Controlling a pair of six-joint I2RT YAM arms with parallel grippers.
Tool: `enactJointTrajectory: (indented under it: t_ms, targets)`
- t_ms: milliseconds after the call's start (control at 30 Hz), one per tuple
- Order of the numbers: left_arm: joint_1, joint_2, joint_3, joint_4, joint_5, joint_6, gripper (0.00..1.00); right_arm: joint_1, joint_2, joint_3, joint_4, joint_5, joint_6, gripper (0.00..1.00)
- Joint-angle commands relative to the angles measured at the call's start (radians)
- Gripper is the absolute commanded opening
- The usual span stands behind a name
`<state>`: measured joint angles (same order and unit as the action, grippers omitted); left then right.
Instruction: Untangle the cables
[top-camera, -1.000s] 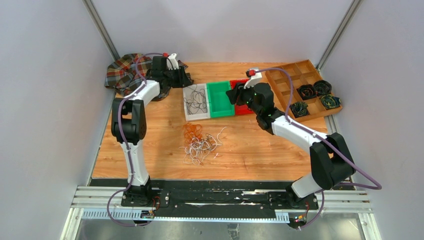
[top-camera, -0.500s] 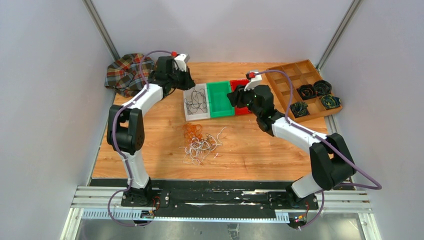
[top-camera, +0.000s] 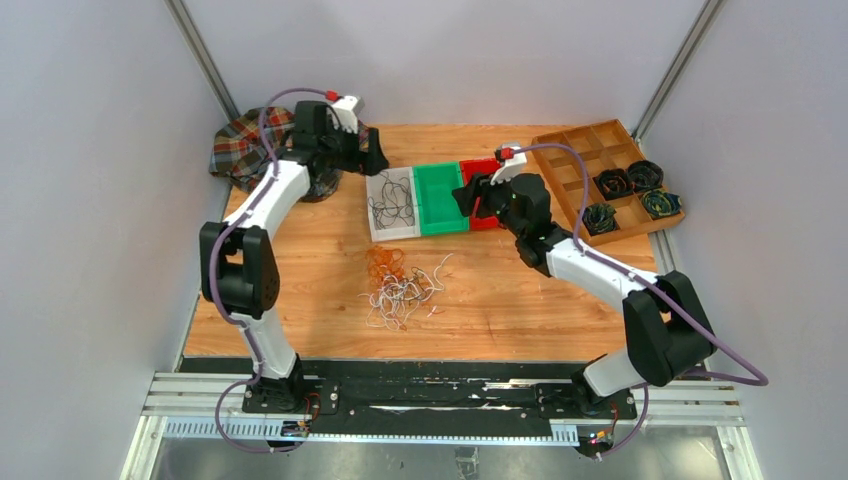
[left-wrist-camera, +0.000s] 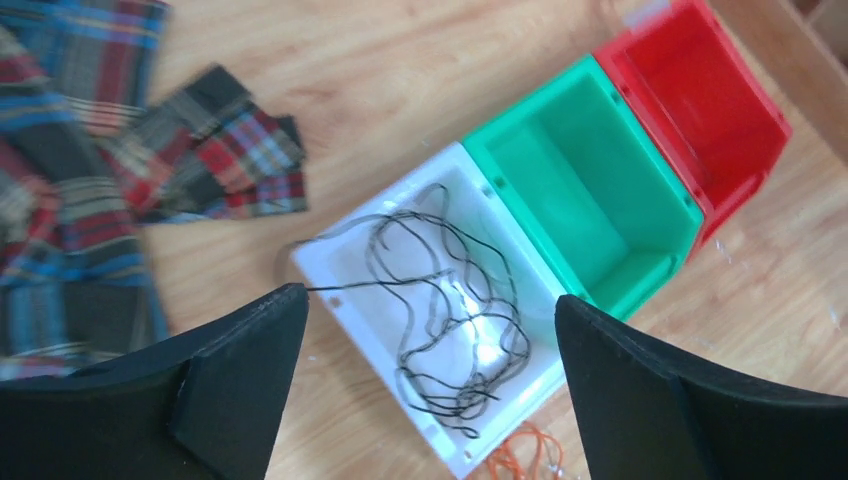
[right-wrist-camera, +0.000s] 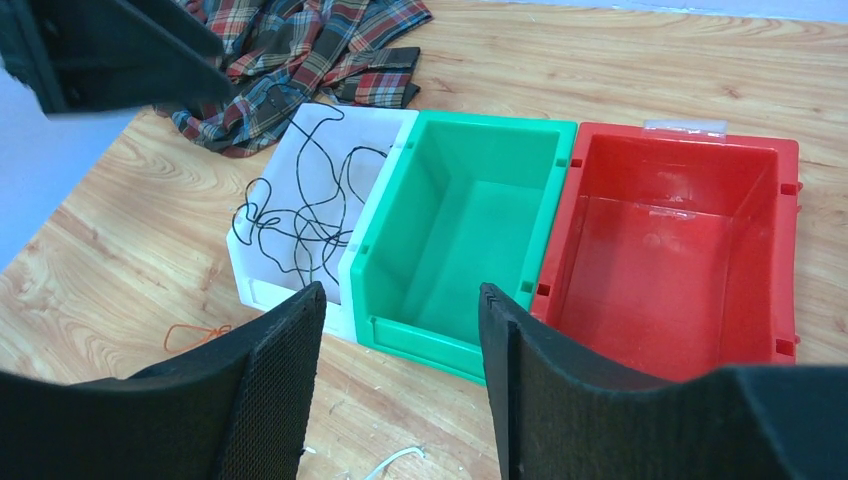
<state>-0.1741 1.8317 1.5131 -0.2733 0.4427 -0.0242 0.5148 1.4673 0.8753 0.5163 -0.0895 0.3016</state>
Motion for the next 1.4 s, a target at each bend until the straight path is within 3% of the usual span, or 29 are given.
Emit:
enactJointTrajectory:
  t_ms: [0, 100, 200, 400, 567, 700, 800, 967, 1367]
  targets:
    - [0.108, 0.005, 0.087, -0.021, 0.013, -0.034, 0.99, 0.014, -0.032, -0.019, 0.040, 0.010, -0.006, 0.58]
    - [0.131, 0.122, 0.211, -0.142, 0.077, -0.033, 0.98, 0.016, -0.040, -0.019, 0.040, 0.013, -0.008, 0.58]
    - [0.131, 0.182, 0.235, -0.143, 0.118, -0.048, 1.00, 0.021, -0.043, -0.023, 0.048, 0.014, -0.007, 0.57]
    - [0.130, 0.240, 0.222, -0.088, 0.165, -0.142, 0.81, 0.027, -0.038, -0.029, 0.058, 0.007, -0.007, 0.52]
    - [0.128, 0.245, 0.188, -0.070, 0.210, -0.161, 0.74, 0.027, -0.044, -0.038, 0.062, 0.012, -0.005, 0.50]
    - [0.124, 0.204, 0.124, 0.001, 0.218, -0.158, 0.58, 0.026, -0.053, -0.043, 0.063, 0.013, 0.001, 0.48]
    - [0.106, 0.177, 0.096, 0.025, 0.212, -0.137, 0.43, 0.028, -0.053, -0.052, 0.064, 0.015, 0.012, 0.45]
    - [0.079, 0.134, 0.045, 0.052, 0.179, -0.116, 0.29, 0.028, -0.054, -0.055, 0.050, 0.020, 0.018, 0.41]
    - [-0.009, 0.095, 0.010, 0.040, 0.029, 0.051, 0.11, 0.028, -0.050, -0.068, 0.057, 0.020, 0.021, 0.37]
